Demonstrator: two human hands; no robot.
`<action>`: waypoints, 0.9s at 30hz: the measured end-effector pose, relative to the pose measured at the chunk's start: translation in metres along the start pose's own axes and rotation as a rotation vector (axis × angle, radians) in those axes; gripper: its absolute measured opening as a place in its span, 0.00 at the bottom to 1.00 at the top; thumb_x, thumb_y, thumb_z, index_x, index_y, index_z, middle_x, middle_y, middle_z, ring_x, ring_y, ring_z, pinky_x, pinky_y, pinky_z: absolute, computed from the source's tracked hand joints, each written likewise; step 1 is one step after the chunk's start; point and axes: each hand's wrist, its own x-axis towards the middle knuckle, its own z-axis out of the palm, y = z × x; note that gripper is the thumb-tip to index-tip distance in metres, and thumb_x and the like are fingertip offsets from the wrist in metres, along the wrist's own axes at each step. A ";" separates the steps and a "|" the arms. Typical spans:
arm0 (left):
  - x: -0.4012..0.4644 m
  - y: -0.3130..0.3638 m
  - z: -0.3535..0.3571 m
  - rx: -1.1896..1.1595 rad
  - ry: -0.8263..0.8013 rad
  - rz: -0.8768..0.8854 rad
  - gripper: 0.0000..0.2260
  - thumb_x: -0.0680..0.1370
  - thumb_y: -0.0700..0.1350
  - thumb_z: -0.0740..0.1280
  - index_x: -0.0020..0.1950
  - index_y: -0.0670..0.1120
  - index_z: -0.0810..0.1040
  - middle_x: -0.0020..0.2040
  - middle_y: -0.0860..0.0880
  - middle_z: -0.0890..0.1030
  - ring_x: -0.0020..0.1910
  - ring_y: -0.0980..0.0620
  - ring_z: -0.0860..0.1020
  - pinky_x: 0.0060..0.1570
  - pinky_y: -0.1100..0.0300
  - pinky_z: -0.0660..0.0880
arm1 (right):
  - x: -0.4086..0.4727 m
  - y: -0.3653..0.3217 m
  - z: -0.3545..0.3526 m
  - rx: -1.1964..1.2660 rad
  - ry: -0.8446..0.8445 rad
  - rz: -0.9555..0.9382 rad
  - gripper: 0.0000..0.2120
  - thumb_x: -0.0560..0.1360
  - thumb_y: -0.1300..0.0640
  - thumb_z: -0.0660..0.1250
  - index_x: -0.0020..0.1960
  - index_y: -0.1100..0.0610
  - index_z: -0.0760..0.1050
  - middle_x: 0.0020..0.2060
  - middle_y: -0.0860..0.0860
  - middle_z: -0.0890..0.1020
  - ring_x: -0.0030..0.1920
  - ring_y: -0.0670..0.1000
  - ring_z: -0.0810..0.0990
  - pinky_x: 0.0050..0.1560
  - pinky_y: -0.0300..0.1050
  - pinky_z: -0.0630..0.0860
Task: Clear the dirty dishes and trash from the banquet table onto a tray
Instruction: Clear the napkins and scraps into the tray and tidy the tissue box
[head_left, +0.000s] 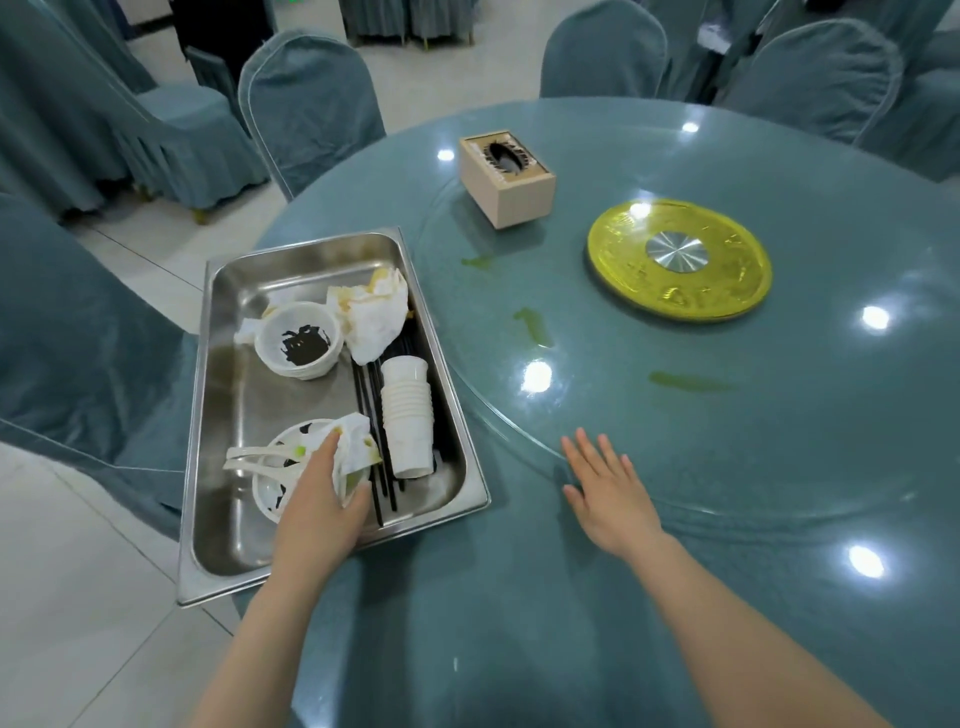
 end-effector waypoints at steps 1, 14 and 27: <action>0.000 0.001 0.001 0.004 0.001 -0.005 0.30 0.76 0.46 0.67 0.77 0.50 0.59 0.74 0.50 0.67 0.72 0.48 0.66 0.68 0.51 0.63 | -0.002 0.002 0.000 0.015 0.004 0.008 0.28 0.82 0.47 0.49 0.77 0.46 0.39 0.77 0.43 0.40 0.77 0.49 0.37 0.74 0.50 0.39; -0.020 0.039 0.026 0.070 -0.056 0.156 0.29 0.76 0.42 0.68 0.75 0.44 0.62 0.73 0.47 0.68 0.72 0.47 0.66 0.68 0.54 0.62 | -0.064 0.092 -0.005 0.123 0.147 0.261 0.22 0.80 0.48 0.58 0.73 0.45 0.64 0.77 0.49 0.55 0.77 0.56 0.47 0.75 0.56 0.50; -0.033 0.061 0.049 0.059 -0.140 0.266 0.28 0.75 0.41 0.68 0.74 0.41 0.64 0.73 0.45 0.68 0.71 0.47 0.66 0.69 0.55 0.60 | -0.080 0.096 -0.011 0.093 0.119 0.509 0.27 0.79 0.40 0.53 0.76 0.42 0.53 0.77 0.51 0.39 0.76 0.57 0.38 0.73 0.62 0.44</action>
